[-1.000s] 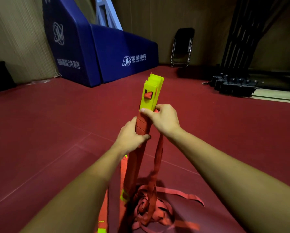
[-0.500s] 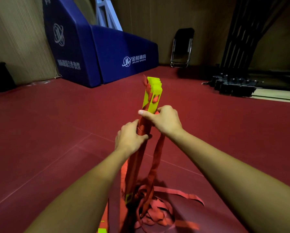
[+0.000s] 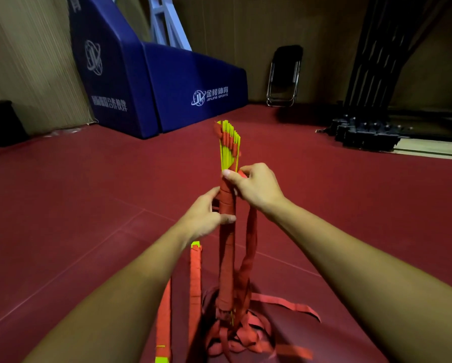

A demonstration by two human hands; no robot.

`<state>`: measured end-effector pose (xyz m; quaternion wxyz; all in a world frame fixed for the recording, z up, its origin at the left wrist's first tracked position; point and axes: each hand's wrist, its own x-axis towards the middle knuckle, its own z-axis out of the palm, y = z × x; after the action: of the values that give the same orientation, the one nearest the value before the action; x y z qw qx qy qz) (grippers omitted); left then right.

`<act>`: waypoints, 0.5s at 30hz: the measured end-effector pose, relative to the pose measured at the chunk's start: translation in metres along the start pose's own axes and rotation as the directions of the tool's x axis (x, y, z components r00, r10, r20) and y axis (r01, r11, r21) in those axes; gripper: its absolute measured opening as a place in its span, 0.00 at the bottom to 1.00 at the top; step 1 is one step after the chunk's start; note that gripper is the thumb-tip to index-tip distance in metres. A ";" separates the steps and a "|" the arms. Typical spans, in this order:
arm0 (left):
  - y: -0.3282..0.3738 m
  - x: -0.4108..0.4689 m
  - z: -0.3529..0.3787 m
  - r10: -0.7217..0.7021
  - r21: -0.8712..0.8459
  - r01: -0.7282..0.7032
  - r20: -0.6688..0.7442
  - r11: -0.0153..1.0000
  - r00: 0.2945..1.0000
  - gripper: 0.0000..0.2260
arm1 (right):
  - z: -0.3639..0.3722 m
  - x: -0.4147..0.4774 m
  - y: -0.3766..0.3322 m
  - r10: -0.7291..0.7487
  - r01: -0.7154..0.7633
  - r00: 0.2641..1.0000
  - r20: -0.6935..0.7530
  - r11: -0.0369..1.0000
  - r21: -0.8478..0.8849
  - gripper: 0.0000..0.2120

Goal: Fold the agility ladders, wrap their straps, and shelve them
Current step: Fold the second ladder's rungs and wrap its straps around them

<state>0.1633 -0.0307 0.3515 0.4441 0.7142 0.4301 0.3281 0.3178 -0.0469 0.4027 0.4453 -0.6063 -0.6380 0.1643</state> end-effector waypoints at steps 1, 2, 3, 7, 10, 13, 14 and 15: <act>-0.002 0.001 0.000 0.015 0.014 -0.015 -0.022 1.000 1.000 0.24 | -0.001 0.001 0.001 0.001 -0.001 1.000 -0.006 1.000 -0.010 0.25; -0.004 0.001 0.000 0.016 0.048 -0.014 -0.050 0.999 0.999 0.28 | -0.003 0.002 0.003 0.010 -0.010 1.000 -0.007 1.000 -0.018 0.25; -0.006 0.001 0.001 0.014 0.091 -0.007 -0.077 0.996 0.997 0.31 | -0.004 0.002 0.004 0.025 -0.025 1.000 0.000 0.999 -0.023 0.24; -0.005 -0.002 0.002 0.011 0.383 0.085 -0.243 0.920 0.970 0.33 | -0.004 0.002 0.008 0.094 -0.093 0.995 0.026 0.995 -0.042 0.26; 0.007 -0.008 0.009 0.033 0.615 0.163 -0.294 0.772 0.955 0.31 | 0.001 0.000 0.006 0.186 -0.188 0.982 -0.042 0.981 -0.049 0.32; 0.014 -0.012 0.014 0.060 0.689 0.187 -0.318 0.700 0.946 0.31 | 0.006 -0.001 0.005 0.205 -0.211 0.972 -0.116 0.977 -0.041 0.31; 0.014 -0.012 0.013 0.056 0.662 0.173 -0.310 0.729 0.949 0.30 | 0.005 0.000 0.004 0.192 -0.197 0.973 -0.126 0.980 -0.031 0.30; 0.011 -0.010 0.011 0.045 0.600 0.145 -0.290 0.787 0.956 0.29 | 0.005 0.000 0.002 0.167 -0.171 0.978 -0.126 0.985 -0.020 0.28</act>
<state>0.1722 -0.0462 0.3568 0.1285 0.7522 0.5923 0.2587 0.3153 -0.0448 0.3988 0.4590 -0.6741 -0.5579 0.1539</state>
